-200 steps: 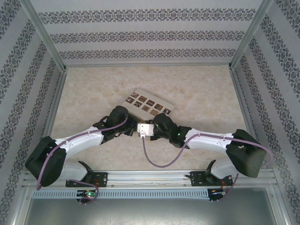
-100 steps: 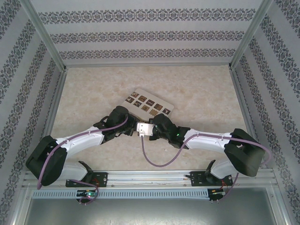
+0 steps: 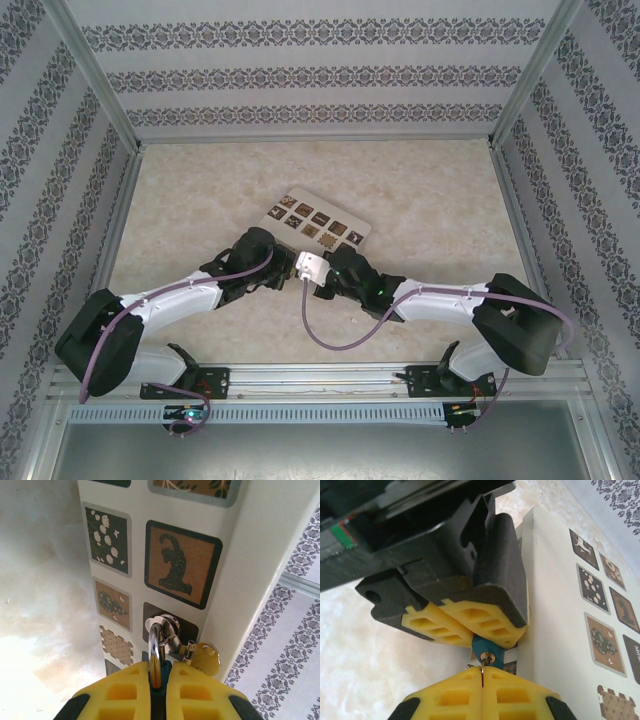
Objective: Unlock the padlock with the key
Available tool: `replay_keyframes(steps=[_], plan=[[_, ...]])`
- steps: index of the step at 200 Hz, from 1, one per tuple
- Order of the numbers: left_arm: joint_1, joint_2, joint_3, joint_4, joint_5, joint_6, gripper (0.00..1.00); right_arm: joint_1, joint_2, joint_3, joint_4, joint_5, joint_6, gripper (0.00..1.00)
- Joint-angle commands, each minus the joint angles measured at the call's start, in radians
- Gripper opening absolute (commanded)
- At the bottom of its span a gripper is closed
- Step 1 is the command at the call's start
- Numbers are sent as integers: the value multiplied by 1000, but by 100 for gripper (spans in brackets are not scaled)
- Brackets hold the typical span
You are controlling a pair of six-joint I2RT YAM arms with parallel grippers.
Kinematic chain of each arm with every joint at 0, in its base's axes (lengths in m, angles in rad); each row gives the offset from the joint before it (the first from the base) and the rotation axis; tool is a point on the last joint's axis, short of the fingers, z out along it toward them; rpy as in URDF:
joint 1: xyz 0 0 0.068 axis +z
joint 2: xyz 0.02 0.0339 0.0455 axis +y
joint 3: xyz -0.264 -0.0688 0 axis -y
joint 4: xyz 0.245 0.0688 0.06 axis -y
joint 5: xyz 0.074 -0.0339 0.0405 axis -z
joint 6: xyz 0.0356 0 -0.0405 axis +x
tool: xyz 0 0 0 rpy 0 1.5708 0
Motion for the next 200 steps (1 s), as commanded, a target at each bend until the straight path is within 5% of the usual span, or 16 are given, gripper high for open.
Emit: replay_keyframes(steps=[1, 132, 200], plan=[[-55, -3, -3, 117, 65, -13, 0, -13, 31, -16, 176, -41, 199, 0], [-69, 37, -64, 163, 22, -22, 0, -4, 120, -152, 323, -7, 396, 0], [-67, -1, -80, 64, -59, 31, 26, 3, 111, -211, 356, 2, 451, 0]])
